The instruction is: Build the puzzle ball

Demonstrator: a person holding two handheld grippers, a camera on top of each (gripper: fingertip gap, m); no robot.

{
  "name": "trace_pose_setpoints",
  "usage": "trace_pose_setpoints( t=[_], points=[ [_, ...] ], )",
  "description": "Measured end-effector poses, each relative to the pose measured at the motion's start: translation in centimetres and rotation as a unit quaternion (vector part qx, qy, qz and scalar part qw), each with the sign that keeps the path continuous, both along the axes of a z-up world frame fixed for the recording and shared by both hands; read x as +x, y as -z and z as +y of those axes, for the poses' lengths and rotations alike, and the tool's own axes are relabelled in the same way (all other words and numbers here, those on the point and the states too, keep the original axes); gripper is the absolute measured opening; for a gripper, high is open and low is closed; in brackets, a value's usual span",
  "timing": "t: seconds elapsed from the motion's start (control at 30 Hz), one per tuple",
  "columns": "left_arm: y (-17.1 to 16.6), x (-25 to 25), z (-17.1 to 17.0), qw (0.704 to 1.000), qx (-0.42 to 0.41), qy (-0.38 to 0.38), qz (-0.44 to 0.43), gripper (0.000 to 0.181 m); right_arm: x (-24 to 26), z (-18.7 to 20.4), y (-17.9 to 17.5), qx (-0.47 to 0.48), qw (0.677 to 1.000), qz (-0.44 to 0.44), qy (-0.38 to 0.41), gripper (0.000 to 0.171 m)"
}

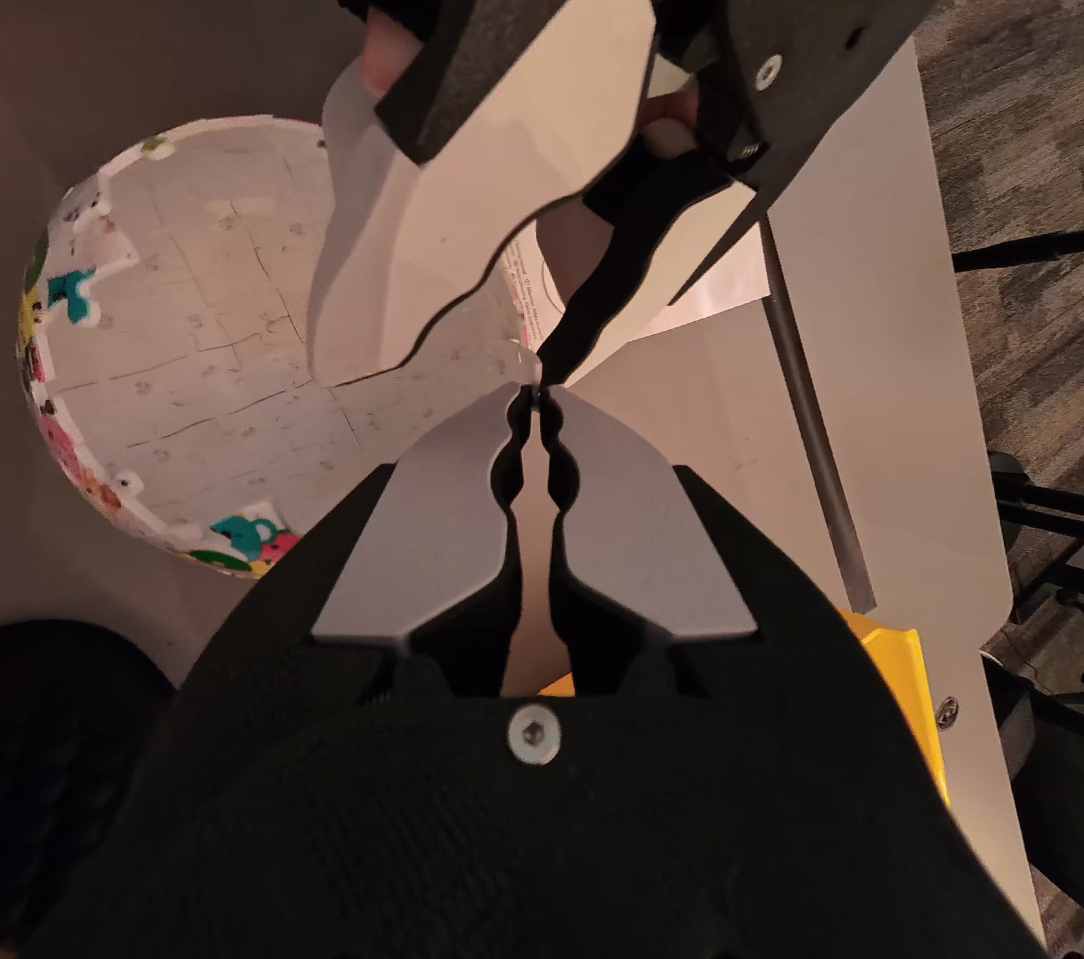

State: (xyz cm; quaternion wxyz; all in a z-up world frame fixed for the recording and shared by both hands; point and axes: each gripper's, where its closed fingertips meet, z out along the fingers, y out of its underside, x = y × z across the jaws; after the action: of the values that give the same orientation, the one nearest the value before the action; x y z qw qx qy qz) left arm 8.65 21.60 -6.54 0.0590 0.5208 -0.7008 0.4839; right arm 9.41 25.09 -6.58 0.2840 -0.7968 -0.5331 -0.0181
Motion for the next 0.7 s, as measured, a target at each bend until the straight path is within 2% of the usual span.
trace_pose_setpoints(
  t=[0.23, 0.7],
  points=[
    [-1.1, -0.1, 0.3, 1.000, -0.020, -0.008, -0.022, 0.067, 0.1, -0.1, 0.0, -0.006, 1.000, 0.005, 0.004, 0.004],
    [-0.7, 0.3, 0.2, 1.000, -0.018, -0.010, -0.012, 0.065, 0.1, -0.1, 0.2, -0.006, 1.000, 0.001, 0.001, 0.004]
  ],
)
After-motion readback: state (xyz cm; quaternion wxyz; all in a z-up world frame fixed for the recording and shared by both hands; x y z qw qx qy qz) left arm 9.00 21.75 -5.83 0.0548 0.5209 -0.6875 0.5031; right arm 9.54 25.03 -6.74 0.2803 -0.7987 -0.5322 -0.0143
